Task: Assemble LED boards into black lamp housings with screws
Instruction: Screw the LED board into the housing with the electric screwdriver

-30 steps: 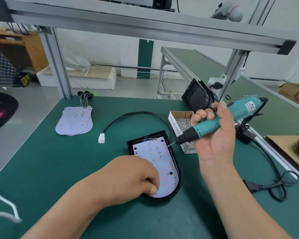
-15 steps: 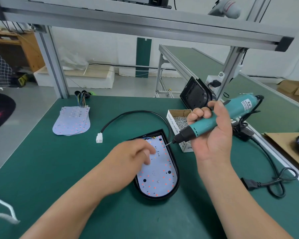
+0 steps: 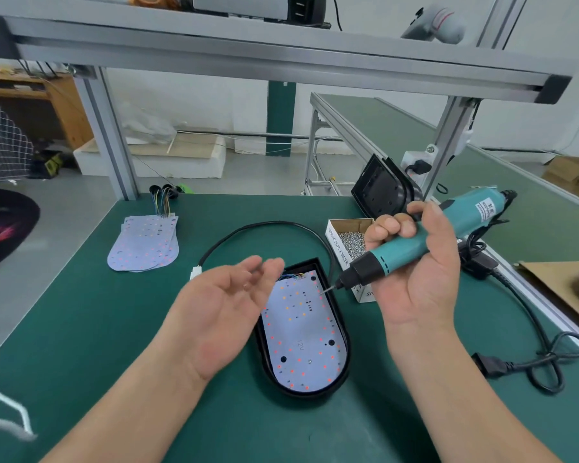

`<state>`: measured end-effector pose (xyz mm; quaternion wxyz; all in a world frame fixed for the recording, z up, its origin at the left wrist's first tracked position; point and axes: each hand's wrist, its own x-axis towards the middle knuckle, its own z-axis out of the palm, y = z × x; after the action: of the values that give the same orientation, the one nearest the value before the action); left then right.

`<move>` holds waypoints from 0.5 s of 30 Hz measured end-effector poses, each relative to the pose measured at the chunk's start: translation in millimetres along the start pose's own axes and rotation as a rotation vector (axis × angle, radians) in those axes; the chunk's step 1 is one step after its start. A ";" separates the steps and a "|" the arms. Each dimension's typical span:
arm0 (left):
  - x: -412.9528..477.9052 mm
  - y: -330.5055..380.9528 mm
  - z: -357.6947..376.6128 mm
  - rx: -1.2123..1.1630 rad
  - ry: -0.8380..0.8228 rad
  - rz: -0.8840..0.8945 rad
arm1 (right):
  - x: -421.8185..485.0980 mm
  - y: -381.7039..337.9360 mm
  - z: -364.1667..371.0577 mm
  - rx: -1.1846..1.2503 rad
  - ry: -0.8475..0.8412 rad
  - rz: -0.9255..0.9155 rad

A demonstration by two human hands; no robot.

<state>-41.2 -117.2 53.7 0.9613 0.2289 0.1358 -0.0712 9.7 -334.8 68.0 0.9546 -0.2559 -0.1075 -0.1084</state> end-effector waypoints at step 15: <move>-2.8 -3.7 -6.6 0.499 -0.113 0.003 | -1.4 -0.4 0.7 0.008 0.015 -0.004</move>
<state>-46.1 -117.2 47.4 0.8811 0.4551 0.0599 -0.1138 8.1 -334.6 68.5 0.9561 -0.2513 -0.1015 -0.1120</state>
